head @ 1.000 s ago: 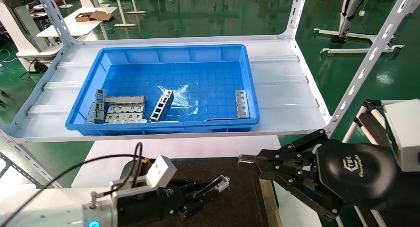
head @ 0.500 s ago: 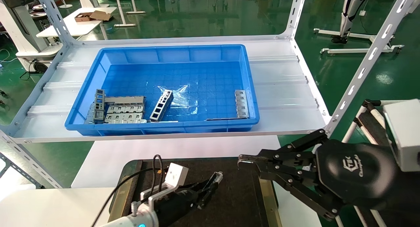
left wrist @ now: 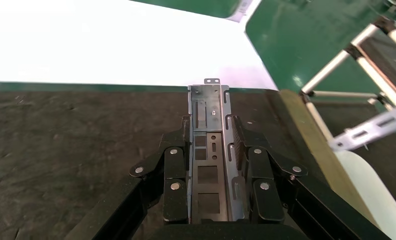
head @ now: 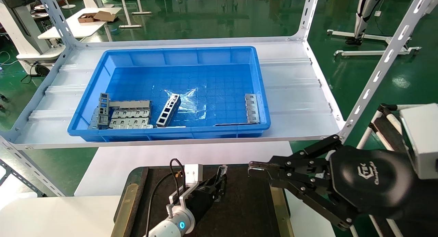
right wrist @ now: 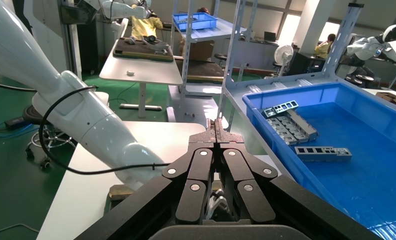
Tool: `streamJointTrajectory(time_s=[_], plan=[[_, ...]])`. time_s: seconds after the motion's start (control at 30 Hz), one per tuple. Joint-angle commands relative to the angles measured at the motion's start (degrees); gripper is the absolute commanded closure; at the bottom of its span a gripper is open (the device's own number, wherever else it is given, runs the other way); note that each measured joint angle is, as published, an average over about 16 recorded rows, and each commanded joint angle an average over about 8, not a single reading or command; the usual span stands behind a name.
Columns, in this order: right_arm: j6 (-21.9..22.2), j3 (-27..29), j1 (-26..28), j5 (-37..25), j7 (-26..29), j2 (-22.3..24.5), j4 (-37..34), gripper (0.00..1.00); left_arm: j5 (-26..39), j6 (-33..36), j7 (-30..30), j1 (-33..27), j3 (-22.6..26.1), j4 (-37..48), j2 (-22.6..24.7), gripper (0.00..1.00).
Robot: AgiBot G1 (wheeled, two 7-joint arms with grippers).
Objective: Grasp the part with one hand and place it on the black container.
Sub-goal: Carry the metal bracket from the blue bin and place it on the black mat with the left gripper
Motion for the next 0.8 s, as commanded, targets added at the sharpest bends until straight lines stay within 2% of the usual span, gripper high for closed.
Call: streamJointTrajectory(time_s=[0.03, 0.43, 0.8], plan=[[0.0, 0.0, 0.0, 0.0, 0.0, 0.0, 0.0, 1.0, -0.7, -2.1, -0.1, 0.0, 0.4, 1.4, 1.4, 1.0], [0.0, 0.0, 0.0, 0.0, 0.0, 0.0, 0.0, 1.0, -13.5, -11.9, 1.2, -0.2, 6.8, -0.6, 2.4, 1.0], [0.0, 0.0, 0.0, 0.0, 0.0, 0.0, 0.0, 1.0, -22.9, -15.8, 3.5, -2.6, 12.8, -1.4, 2.5, 1.0]])
